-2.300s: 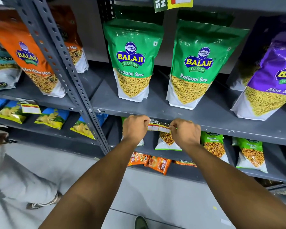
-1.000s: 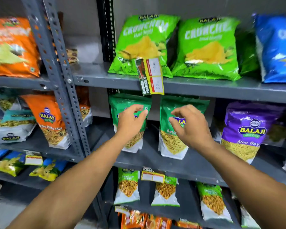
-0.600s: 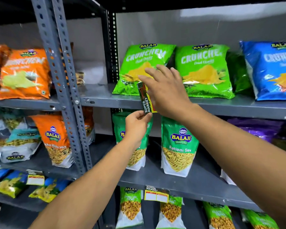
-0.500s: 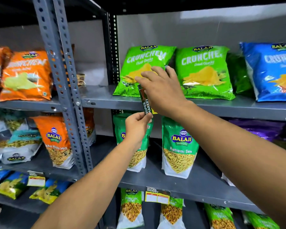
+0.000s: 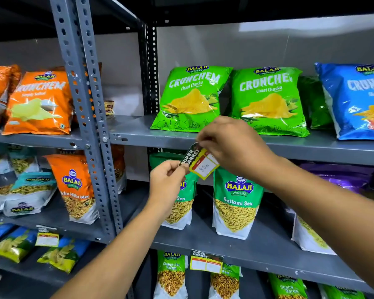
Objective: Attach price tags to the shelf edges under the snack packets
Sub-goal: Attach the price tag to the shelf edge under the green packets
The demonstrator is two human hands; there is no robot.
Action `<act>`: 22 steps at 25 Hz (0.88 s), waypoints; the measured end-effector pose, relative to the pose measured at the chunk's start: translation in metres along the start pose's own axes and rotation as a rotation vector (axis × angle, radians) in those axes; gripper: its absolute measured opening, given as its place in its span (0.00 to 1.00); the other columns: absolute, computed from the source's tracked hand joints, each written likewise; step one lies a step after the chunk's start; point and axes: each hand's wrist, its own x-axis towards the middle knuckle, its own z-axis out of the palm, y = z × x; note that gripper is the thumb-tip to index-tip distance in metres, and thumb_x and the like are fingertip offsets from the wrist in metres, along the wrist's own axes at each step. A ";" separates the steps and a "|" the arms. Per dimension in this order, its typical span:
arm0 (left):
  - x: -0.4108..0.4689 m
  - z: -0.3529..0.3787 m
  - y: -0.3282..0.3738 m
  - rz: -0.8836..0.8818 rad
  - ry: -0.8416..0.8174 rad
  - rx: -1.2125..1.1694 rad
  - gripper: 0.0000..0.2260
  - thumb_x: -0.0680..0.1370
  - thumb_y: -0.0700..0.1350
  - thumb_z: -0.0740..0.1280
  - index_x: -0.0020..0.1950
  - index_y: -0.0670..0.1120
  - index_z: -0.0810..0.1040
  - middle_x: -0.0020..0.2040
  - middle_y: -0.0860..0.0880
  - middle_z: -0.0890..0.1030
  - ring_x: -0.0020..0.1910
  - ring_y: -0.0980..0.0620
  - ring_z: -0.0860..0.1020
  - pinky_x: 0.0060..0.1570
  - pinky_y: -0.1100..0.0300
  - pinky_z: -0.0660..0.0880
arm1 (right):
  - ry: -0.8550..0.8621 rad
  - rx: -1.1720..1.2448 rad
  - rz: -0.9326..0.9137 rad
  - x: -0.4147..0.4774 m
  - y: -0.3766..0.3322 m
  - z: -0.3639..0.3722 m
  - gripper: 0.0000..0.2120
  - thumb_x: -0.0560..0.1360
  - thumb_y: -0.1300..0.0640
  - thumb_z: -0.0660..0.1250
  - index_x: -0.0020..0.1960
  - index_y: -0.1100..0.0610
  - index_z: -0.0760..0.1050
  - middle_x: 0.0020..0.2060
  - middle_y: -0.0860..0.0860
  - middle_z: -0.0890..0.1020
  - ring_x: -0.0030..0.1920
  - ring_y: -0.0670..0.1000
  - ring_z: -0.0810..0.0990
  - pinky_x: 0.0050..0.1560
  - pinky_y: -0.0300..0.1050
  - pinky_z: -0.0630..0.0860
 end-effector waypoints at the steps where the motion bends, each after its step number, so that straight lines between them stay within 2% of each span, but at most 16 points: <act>1: -0.003 -0.006 0.003 0.018 -0.022 -0.051 0.04 0.69 0.43 0.71 0.35 0.48 0.82 0.37 0.42 0.82 0.40 0.44 0.77 0.45 0.48 0.74 | 0.039 0.098 0.043 -0.013 0.004 -0.006 0.06 0.73 0.55 0.68 0.49 0.52 0.81 0.43 0.51 0.81 0.46 0.53 0.79 0.48 0.48 0.75; 5: -0.008 -0.011 0.027 0.125 -0.082 -0.032 0.07 0.72 0.38 0.72 0.37 0.49 0.82 0.34 0.52 0.85 0.38 0.51 0.81 0.40 0.56 0.79 | 0.111 0.286 0.277 -0.043 0.022 -0.009 0.03 0.71 0.55 0.71 0.44 0.51 0.81 0.34 0.43 0.80 0.36 0.45 0.79 0.43 0.40 0.74; 7: -0.008 -0.010 0.033 0.173 -0.072 0.063 0.08 0.71 0.38 0.74 0.36 0.51 0.82 0.33 0.54 0.85 0.36 0.54 0.82 0.37 0.62 0.79 | 0.114 0.311 0.360 -0.047 0.029 -0.004 0.02 0.71 0.54 0.72 0.43 0.50 0.80 0.32 0.41 0.81 0.34 0.40 0.79 0.40 0.35 0.74; 9: -0.004 -0.009 0.037 0.221 -0.070 0.140 0.09 0.70 0.39 0.75 0.37 0.53 0.82 0.34 0.54 0.85 0.36 0.57 0.83 0.39 0.63 0.79 | 0.104 0.282 0.405 -0.046 0.035 0.000 0.02 0.71 0.53 0.72 0.42 0.50 0.81 0.31 0.41 0.81 0.34 0.39 0.79 0.40 0.33 0.73; 13: 0.012 -0.002 0.048 0.339 -0.021 0.402 0.08 0.70 0.43 0.75 0.37 0.55 0.80 0.34 0.58 0.82 0.32 0.66 0.79 0.38 0.70 0.76 | 0.097 0.191 0.477 -0.036 0.044 0.009 0.04 0.70 0.48 0.70 0.42 0.48 0.81 0.35 0.44 0.83 0.40 0.48 0.81 0.46 0.49 0.79; 16: 0.021 0.004 0.049 0.393 0.002 0.505 0.02 0.71 0.46 0.73 0.39 0.52 0.84 0.34 0.58 0.82 0.35 0.61 0.80 0.42 0.64 0.77 | 0.132 0.050 0.464 -0.030 0.048 0.015 0.05 0.71 0.47 0.69 0.44 0.47 0.81 0.41 0.47 0.78 0.47 0.52 0.78 0.50 0.49 0.74; 18: 0.027 0.007 0.047 0.438 0.032 0.584 0.03 0.71 0.47 0.72 0.40 0.49 0.84 0.35 0.58 0.80 0.37 0.56 0.79 0.42 0.61 0.74 | 0.141 -0.046 0.447 -0.027 0.048 0.017 0.06 0.71 0.47 0.68 0.44 0.47 0.81 0.43 0.49 0.76 0.50 0.53 0.75 0.50 0.49 0.68; 20: 0.032 0.009 0.045 0.475 0.064 0.664 0.03 0.71 0.48 0.72 0.39 0.50 0.84 0.35 0.59 0.76 0.38 0.54 0.77 0.42 0.61 0.72 | 0.131 -0.102 0.451 -0.024 0.049 0.019 0.07 0.71 0.46 0.68 0.44 0.47 0.81 0.44 0.50 0.76 0.51 0.55 0.75 0.49 0.50 0.67; 22: 0.036 0.011 0.043 0.474 0.079 0.705 0.03 0.71 0.48 0.72 0.38 0.50 0.83 0.36 0.57 0.75 0.40 0.51 0.78 0.43 0.58 0.74 | 0.120 -0.140 0.461 -0.021 0.049 0.022 0.07 0.71 0.46 0.67 0.43 0.47 0.81 0.45 0.50 0.77 0.51 0.56 0.75 0.49 0.51 0.66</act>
